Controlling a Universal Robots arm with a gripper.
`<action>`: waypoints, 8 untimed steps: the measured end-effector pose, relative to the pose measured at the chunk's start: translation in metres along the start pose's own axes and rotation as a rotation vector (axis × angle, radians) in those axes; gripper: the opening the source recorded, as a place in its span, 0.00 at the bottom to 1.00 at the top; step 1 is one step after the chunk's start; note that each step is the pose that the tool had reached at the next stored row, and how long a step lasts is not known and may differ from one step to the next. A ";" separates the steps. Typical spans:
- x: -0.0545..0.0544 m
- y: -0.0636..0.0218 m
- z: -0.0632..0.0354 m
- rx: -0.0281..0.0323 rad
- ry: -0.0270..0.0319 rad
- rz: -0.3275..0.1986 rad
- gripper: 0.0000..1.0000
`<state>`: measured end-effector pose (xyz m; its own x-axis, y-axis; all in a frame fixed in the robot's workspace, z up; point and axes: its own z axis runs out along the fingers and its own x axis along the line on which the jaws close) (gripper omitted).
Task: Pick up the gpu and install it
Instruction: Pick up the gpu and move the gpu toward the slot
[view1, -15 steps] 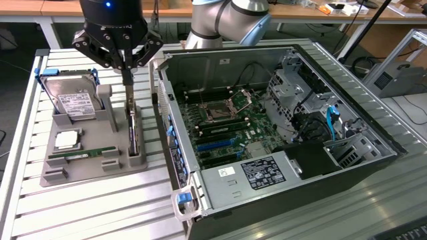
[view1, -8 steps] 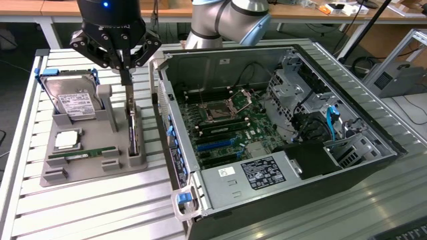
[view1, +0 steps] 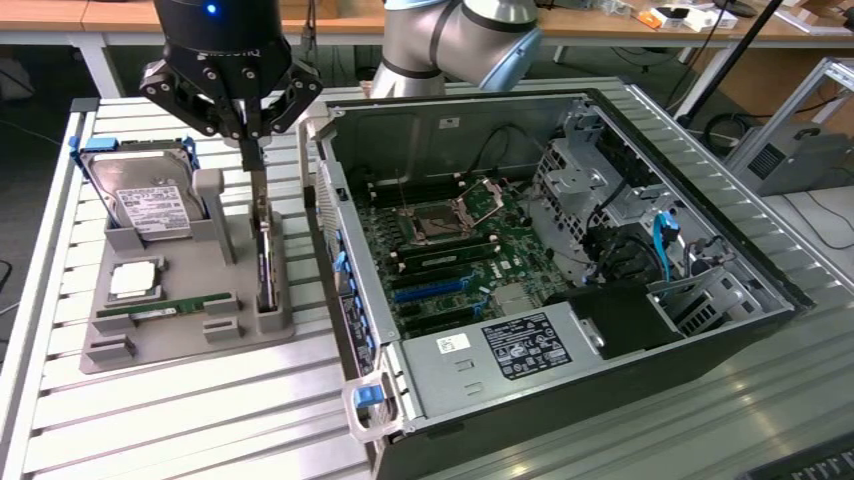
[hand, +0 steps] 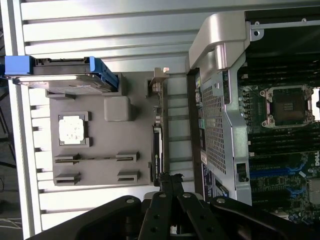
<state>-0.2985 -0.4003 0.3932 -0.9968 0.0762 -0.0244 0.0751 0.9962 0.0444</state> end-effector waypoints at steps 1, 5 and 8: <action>0.000 0.0000 0.0000 0.0000 -0.0001 0.000 0.11; 0.000 0.0000 0.0000 0.0000 0.0000 0.000 0.17; 0.000 0.0000 0.0000 0.0000 0.0000 0.000 0.30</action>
<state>-0.2985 -0.4003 0.3932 -0.9968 0.0762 -0.0245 0.0751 0.9962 0.0444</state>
